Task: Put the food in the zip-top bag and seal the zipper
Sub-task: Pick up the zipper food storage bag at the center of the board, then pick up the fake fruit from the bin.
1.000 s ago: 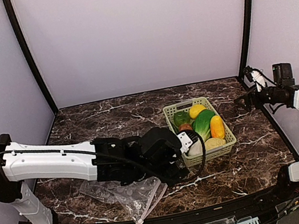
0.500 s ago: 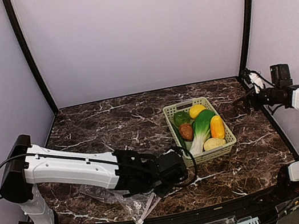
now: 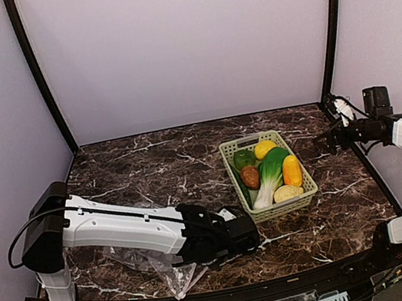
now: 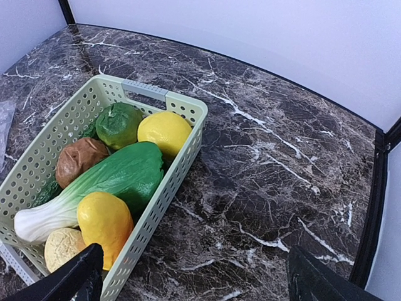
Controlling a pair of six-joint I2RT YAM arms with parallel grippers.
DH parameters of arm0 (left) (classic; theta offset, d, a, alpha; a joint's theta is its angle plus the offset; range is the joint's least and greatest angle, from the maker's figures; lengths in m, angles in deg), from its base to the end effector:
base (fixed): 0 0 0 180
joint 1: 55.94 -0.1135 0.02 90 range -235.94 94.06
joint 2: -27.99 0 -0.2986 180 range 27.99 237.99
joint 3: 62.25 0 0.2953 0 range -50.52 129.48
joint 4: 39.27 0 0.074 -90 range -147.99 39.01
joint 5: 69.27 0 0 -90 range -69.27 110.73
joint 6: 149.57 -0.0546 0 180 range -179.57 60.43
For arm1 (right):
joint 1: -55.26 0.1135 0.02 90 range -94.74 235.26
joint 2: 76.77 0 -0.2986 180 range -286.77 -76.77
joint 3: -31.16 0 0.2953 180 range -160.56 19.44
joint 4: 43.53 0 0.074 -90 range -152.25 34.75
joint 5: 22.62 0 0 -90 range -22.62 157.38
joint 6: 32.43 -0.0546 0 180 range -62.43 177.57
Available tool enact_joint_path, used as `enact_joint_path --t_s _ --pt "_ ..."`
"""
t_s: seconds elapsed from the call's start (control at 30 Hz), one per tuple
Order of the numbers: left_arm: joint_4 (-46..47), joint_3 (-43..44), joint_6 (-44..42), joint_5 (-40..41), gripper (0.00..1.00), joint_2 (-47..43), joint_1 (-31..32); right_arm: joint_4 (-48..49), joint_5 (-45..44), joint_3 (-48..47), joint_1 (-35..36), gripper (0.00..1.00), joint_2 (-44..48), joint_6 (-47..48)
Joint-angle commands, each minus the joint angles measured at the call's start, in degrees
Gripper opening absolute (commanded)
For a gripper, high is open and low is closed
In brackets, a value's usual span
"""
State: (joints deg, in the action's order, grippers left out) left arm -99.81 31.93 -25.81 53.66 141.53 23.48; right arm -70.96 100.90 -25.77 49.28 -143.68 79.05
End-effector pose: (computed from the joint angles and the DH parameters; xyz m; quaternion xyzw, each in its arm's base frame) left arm 0.1098 -0.4260 0.1714 0.3476 0.8901 0.0850 0.2822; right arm 0.2902 -0.0001 0.2644 -0.2423 0.8334 0.1505 0.4734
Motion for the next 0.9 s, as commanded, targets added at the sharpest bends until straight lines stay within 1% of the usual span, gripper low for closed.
enact_joint_path --t_s 0.0,0.13,0.23,0.33,0.37,0.4,0.5,0.53,0.67,0.77,0.87 --pt "-6.85 1.03 1.56 5.05 0.01 -1.84 0.19 -1.27 3.03 -1.41 0.71 0.96 -0.15 2.42" --pt "-5.8 -0.14 -2.96 6.45 0.01 -5.48 -2.51 -5.34 5.67 -5.27 2.14 0.89 -1.9 2.55" --pt "-2.28 -1.97 -8.08 5.99 0.01 -9.66 -6.95 -10.31 6.45 -9.79 4.87 0.82 -5.51 2.75" --pt "1.45 -3.73 -13.45 4.78 0.01 -15.38 -10.76 -14.49 4.63 -14.09 10.31 0.77 -10.06 4.39" --pt "4.06 -4.07 -14.81 4.3 0.01 -16.34 -12.24 -15.27 3.76 -15.28 11.55 0.76 -11.4 4.62" --pt "5.52 -4.74 -17.49 3.49 0.01 -18.09 -13.51 -15.91 3.15 -16.53 12.39 0.75 -12.57 4.63" --pt "10.57 -4.48 -21.65 2.08 0.01 -20.34 -15.83 -18.57 2.02 -20.62 14.45 0.72 -16.2 4.67" --pt "11.72 -4.3 -24.18 1.54 0.01 -20.58 -16.68 -19.63 1.41 -21.92 15.03 0.71 -17.49 4.63" --pt "19.97 -3.47 -31.56 -0.04 0.01 -20.22 -18.21 -23.59 -2.3 -25.33 17.1 0.7 -21.45 4.99" --pt "23.36 -3.53 -35.43 -0.7 0.01 -18.67 -19.03 -25.85 -5.15 -26.16 18.5 0.73 -23.42 4.95" --pt "26.58 -4.33 -36.36 -2.3 0.01 -18.26 -20.18 -27.55 -7.28 -26.52 19.93 0.74 -24.67 4.17"
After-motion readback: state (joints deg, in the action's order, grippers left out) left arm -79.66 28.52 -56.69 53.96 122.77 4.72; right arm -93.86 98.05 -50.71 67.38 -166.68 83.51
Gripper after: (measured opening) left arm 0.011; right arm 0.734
